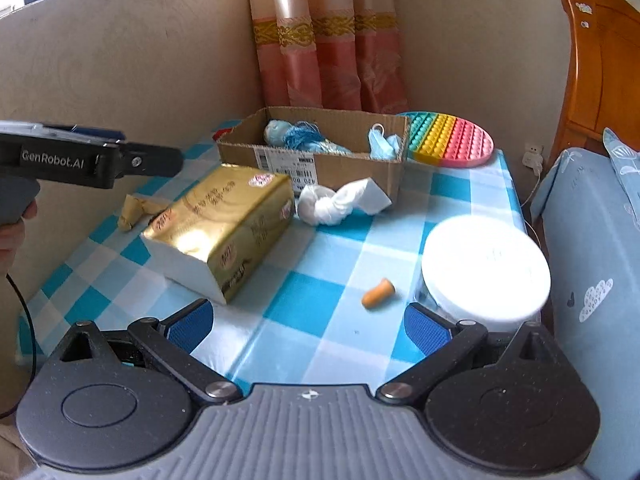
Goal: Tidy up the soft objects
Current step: 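Reach the left gripper to the orange foam earplug and close on it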
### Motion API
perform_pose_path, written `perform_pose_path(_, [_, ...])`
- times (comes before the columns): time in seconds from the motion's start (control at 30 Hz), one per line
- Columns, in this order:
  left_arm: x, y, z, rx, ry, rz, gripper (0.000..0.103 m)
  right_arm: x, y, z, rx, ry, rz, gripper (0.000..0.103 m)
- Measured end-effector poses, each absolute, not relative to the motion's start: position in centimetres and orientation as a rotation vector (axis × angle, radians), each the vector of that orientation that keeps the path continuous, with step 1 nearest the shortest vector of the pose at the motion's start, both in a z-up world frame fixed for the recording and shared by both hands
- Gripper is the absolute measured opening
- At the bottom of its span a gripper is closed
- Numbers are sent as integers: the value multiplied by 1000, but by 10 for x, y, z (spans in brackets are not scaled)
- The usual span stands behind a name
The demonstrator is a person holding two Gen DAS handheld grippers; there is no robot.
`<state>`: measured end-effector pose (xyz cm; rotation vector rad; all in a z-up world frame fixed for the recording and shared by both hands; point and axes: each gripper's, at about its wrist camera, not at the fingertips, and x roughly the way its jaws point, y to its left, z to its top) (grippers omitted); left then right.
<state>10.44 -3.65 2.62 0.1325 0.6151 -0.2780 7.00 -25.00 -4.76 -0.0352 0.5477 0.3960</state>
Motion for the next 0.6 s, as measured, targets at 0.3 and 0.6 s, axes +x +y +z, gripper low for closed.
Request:
perform_pose_path(0.3, [102,-93,11,189,630,-400,100,58,-266,-69,-23,554,376,103])
perform_pose_path(0.6, [110,-140,-20,263,705,-496,98,54,-279,-91,-32,576,368,103])
